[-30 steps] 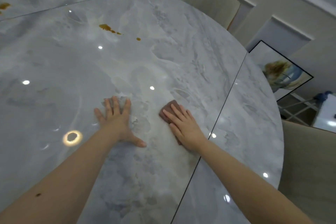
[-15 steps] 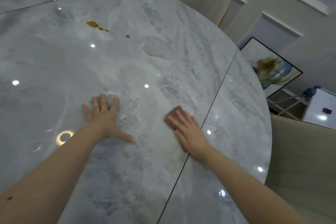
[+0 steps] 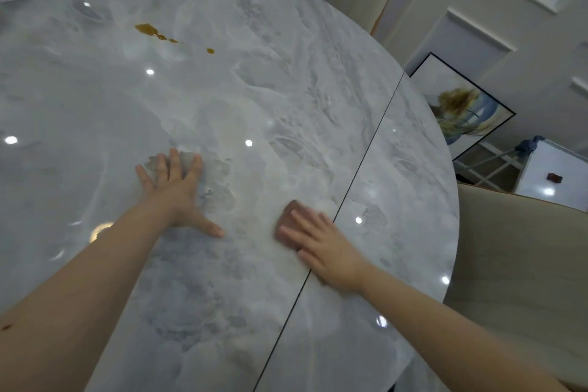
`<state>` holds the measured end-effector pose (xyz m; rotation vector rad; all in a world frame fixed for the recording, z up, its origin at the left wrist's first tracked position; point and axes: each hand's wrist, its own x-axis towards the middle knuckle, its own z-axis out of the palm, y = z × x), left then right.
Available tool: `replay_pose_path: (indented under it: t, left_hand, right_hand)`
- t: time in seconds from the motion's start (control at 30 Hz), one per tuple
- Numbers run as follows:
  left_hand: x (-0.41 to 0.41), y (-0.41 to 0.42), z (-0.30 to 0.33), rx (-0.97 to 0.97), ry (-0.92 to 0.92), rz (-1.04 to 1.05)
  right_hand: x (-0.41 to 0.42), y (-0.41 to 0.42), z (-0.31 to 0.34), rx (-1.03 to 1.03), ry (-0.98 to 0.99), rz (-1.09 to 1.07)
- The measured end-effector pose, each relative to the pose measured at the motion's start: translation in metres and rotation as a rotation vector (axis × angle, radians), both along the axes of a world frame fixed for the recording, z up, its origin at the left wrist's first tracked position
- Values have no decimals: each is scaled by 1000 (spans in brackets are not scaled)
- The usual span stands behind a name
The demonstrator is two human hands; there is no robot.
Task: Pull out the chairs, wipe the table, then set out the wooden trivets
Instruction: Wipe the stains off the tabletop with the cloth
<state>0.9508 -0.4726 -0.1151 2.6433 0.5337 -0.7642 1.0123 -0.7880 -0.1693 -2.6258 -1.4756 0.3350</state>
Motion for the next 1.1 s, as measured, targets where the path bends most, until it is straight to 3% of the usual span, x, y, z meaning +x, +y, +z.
replay_pose_path:
  t: [0.13, 0.17, 0.2, 0.3, 0.37, 0.57, 0.77, 0.93, 1.1]
  left_hand:
    - [1, -6, -2, -7, -31, -16]
    - [1, -7, -3, -16, -31, -11]
    - [1, -8, -4, -26, -28, -5]
    - [6, -7, -5, -16, -41, 16]
    - [12, -2, -5, -17, -55, 31]
    - [46, 18, -7, -4, -112, 69]
    - [76, 27, -22, -9, -69, 100]
    - [78, 29, -30, 14, -48, 88]
    - [76, 27, -26, 8, -57, 85]
  right_hand:
    - [43, 20, 2, 22, 5, -512]
    - [40, 40, 2, 30, -1, -553]
    - [30, 59, 2, 39, -5, -505]
    - [-9, 80, -2, 18, 11, -100]
    - [1, 62, 0, 11, 31, -8]
    - [104, 57, -2, 36, -11, -549]
    - [178, 125, -3, 16, -12, -827]
    - [214, 189, -2, 13, -24, -714]
    - [186, 225, -2, 76, -42, -366]
